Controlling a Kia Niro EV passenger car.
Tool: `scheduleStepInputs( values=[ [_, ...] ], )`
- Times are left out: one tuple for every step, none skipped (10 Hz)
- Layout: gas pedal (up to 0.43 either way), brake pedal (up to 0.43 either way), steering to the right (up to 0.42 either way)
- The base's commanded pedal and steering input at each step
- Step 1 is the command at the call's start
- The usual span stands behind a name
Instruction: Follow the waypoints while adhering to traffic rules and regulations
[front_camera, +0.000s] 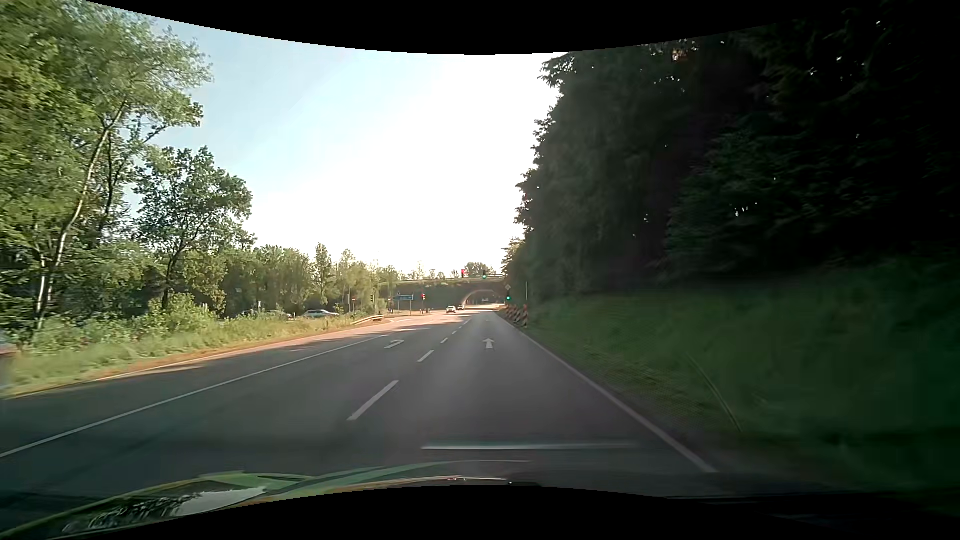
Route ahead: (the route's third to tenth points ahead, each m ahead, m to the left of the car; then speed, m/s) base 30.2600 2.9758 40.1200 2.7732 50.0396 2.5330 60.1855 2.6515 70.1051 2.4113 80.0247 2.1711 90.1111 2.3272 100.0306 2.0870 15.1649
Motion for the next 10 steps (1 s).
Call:
scheduleStepInputs(
  values=[
    [0.039, 0.0, -0.001],
    [0.039, 0.0, -0.001],
    [0.039, 0.0, -0.001],
    [0.039, 0.0, -0.001],
    [0.039, 0.0, -0.001],
    [0.039, 0.0, -0.001],
    [0.039, 0.0, -0.001],
    [0.039, 0.0, -0.001],
    [0.039, 0.0, -0.001],
    [0.039, 0.0, -0.001]
  ],
)
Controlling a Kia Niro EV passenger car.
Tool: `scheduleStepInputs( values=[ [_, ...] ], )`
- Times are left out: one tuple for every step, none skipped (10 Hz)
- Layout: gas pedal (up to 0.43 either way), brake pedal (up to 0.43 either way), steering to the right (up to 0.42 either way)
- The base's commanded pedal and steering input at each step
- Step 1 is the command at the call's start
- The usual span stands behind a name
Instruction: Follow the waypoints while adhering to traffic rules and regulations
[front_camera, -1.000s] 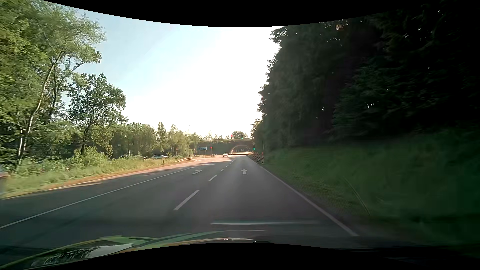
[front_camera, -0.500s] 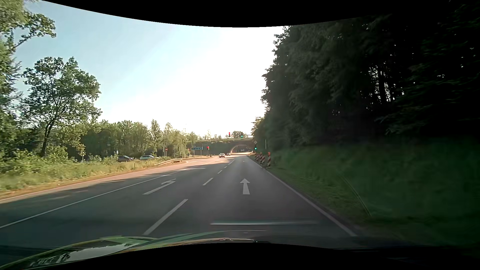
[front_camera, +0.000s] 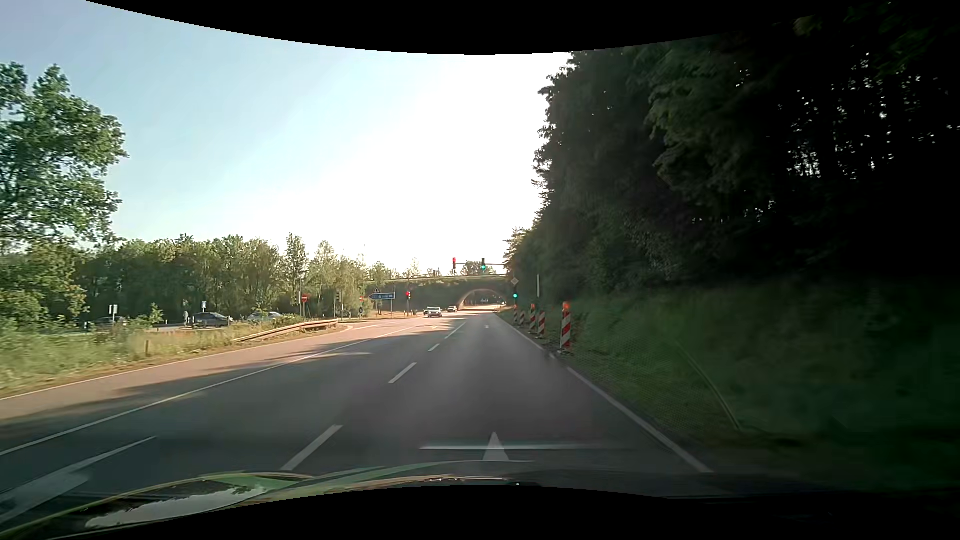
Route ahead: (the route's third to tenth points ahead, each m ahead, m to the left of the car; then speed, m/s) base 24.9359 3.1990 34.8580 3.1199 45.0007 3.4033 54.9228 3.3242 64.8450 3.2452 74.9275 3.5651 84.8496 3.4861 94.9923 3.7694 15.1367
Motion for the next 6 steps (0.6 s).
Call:
scheduleStepInputs(
  values=[
    [0.039, 0.0, -0.001],
    [0.039, 0.0, -0.001],
    [0.039, 0.0, -0.001],
    [0.039, 0.0, -0.002],
    [0.039, 0.0, -0.002],
    [0.039, 0.0, -0.002]
  ],
)
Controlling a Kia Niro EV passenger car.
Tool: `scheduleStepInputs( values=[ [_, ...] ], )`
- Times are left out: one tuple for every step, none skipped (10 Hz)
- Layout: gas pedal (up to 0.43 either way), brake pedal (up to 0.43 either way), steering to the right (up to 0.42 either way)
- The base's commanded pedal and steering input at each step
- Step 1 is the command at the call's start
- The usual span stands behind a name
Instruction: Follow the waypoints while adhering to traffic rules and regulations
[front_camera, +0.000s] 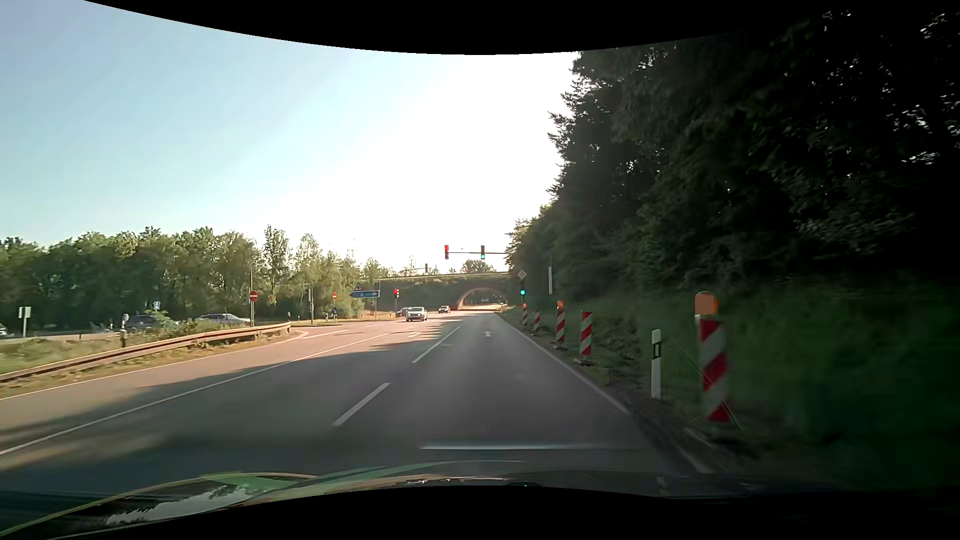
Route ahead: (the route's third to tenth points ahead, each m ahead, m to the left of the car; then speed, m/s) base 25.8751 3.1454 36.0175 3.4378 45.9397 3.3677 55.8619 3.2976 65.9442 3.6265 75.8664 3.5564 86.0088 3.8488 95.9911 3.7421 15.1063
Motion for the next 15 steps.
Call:
scheduleStepInputs(
  values=[
    [0.039, 0.0, -0.002],
    [0.039, 0.0, -0.002],
    [0.039, 0.0, -0.002],
    [0.039, 0.0, -0.002],
    [0.047, 0.0, -0.002],
    [0.047, 0.0, -0.002],
    [0.047, 0.0, -0.002],
    [0.047, 0.0, -0.002],
    [0.047, 0.0, -0.003],
    [0.047, 0.0, -0.002],
    [0.047, 0.0, -0.003],
    [0.047, 0.0, -0.003],
    [0.047, 0.0, -0.003],
    [0.059, 0.0, -0.002],
    [0.059, 0.0, -0.003]
  ],
)
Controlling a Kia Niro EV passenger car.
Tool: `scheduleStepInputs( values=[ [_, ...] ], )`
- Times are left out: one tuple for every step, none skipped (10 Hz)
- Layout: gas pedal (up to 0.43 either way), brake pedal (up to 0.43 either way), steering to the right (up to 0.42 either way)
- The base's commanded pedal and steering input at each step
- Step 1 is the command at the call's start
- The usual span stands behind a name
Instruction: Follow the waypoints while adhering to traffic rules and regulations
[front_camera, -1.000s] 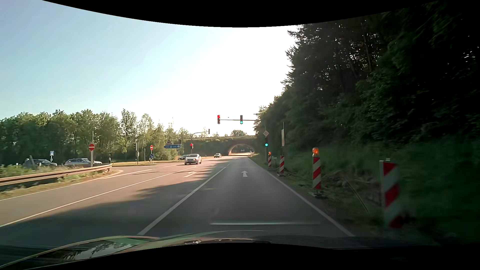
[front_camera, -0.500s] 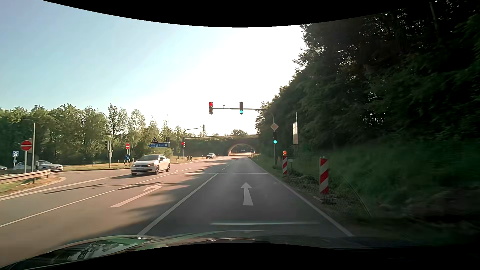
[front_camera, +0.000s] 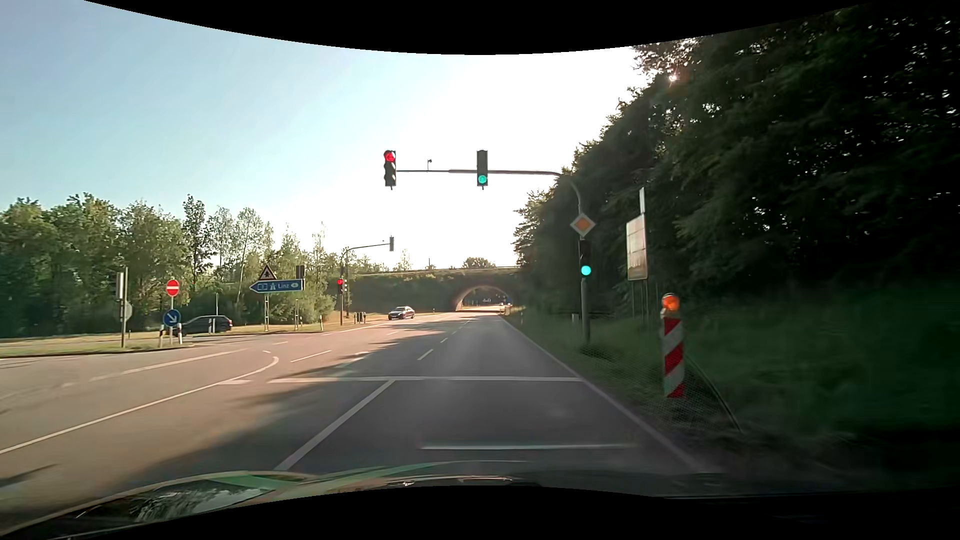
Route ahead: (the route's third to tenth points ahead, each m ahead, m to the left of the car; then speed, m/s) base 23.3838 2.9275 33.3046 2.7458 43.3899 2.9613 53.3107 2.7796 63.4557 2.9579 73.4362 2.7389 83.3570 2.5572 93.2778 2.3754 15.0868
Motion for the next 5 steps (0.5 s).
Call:
scheduleStepInputs(
  values=[
    [0.059, 0.0, -0.002],
    [0.059, 0.0, -0.003],
    [0.059, 0.0, -0.003],
    [0.059, 0.0, -0.002],
    [0.059, 0.0, -0.002]
  ],
)
